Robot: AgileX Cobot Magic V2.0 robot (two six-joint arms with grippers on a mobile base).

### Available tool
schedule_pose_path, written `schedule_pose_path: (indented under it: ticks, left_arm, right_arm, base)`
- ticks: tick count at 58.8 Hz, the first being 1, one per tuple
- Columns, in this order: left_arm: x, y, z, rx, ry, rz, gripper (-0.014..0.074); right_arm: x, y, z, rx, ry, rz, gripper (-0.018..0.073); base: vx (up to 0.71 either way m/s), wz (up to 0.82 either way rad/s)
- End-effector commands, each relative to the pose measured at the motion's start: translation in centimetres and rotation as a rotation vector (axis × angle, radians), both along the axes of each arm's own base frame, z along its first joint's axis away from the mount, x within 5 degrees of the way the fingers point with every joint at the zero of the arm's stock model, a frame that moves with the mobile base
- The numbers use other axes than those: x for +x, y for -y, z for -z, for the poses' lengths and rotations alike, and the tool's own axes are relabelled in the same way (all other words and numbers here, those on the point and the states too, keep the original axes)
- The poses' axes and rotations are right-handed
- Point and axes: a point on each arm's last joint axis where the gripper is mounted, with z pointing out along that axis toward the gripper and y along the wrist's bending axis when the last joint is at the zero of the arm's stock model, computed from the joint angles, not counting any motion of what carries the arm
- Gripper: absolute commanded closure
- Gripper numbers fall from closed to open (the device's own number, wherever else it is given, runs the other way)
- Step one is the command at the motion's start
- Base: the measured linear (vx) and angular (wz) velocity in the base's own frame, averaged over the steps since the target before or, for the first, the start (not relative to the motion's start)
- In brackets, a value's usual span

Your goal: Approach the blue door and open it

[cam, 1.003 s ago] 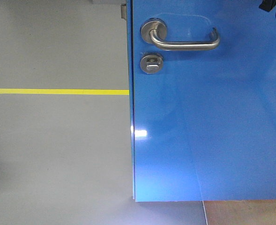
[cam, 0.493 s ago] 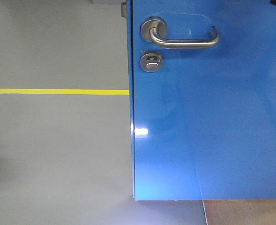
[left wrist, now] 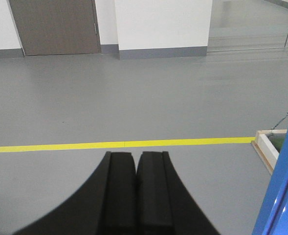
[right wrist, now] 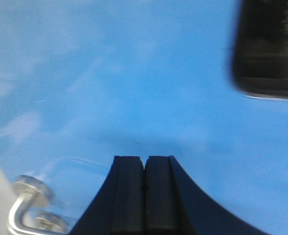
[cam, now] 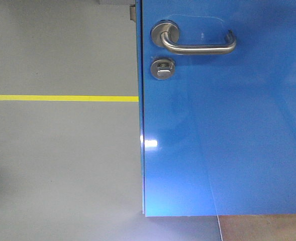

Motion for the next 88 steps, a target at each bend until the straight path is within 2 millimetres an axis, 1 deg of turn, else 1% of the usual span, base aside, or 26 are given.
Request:
schedule_pose_path:
  ticks: [1, 6, 9, 12, 13, 19, 22, 26, 29, 33, 38, 44, 50, 57, 64, 88]
  left_arm:
    - [-0.1, 0.1, -1.7, -0.010, 0.122, 0.011, 0.0524]
    - [-0.1, 0.1, -1.7, -0.010, 0.122, 0.011, 0.0524]
    - [-0.1, 0.1, -1.7, -0.010, 0.122, 0.011, 0.0524]
    - [-0.1, 0.1, -1.7, -0.010, 0.122, 0.011, 0.0524]
    - [-0.1, 0.1, -1.7, -0.010, 0.122, 0.011, 0.0524]
    - [-0.1, 0.1, -1.7, -0.010, 0.122, 0.011, 0.0524]
    - [-0.1, 0.1, -1.7, -0.010, 0.122, 0.011, 0.0524]
    - [-0.1, 0.1, -1.7, -0.010, 0.122, 0.011, 0.0524]
    - [-0.1, 0.1, -1.7, -0.010, 0.122, 0.011, 0.0524]
    - [-0.1, 0.1, -1.7, -0.010, 0.122, 0.011, 0.0524]
    - [-0.1, 0.1, -1.7, -0.010, 0.122, 0.011, 0.0524]
    - [-0.1, 0.1, -1.7, -0.010, 0.122, 0.011, 0.0524]
    - [-0.1, 0.1, -1.7, -0.010, 0.122, 0.011, 0.0524]
    - [-0.1, 0.1, -1.7, -0.010, 0.122, 0.011, 0.0524]
    - [-0.1, 0.1, -1.7, -0.010, 0.122, 0.011, 0.0524]
    - [-0.1, 0.1, -1.7, -0.010, 0.122, 0.011, 0.0524]
  right_arm:
    - [-3.3, 0.9, -2.5, 0.016, 0.105, 0.129, 0.0547]
    - [-5.7, 1.4, -2.1, 0.010, 0.132, 0.208, 0.0547]
    - [-6.6, 1.7, -1.1, -0.008, 0.149, 0.247, 0.0547]
    - [-7.9, 2.0, 0.1, -0.020, 0.196, 0.280, 0.0547]
    - [-8.3, 2.0, 0.2, -0.028, 0.211, 0.285, 0.0547]
    - [-10.4, 2.2, 3.1, -0.061, 0.296, 0.316, 0.0547]
    - [-11.6, 2.1, 5.6, -0.070, 0.321, 0.323, 0.0547]
    - [-12.6, 2.1, 8.2, -0.065, 0.353, 0.329, 0.0547]
    - [-13.5, 2.1, 10.7, -0.065, 0.364, 0.333, 0.0547]
    - [-14.3, 2.1, 13.4, -0.060, 0.381, 0.337, 0.0547]
    - [-15.2, 2.0, 17.2, -0.052, 0.370, 0.341, 0.0547]
    - [-15.9, 2.0, 20.6, -0.054, 0.360, 0.342, 0.0547]
    - [-16.4, 2.0, 23.2, -0.056, 0.359, 0.343, 0.0547]
    - [-16.6, 2.0, 25.2, -0.057, 0.342, 0.343, 0.0547]
    - [-16.6, 2.0, 26.6, -0.057, 0.352, 0.346, 0.0547]
    - [-16.7, 2.0, 26.8, -0.057, 0.338, 0.344, 0.0547]
  base:
    - [0.00, 0.00]
    - [0.00, 0.00]
    - [0.00, 0.00]
    - [0.00, 0.00]
    - [0.00, 0.00]
    - [0.00, 0.00]
    - [0.00, 0.00]
    - [0.00, 0.00]
    - [0.00, 0.00]
    - [0.00, 0.00]
    - [0.00, 0.00]
    - [0.00, 0.00]
    - [0.00, 0.00]
    - [0.00, 0.00]
    - [0.00, 0.00]
    - [0.00, 0.00]
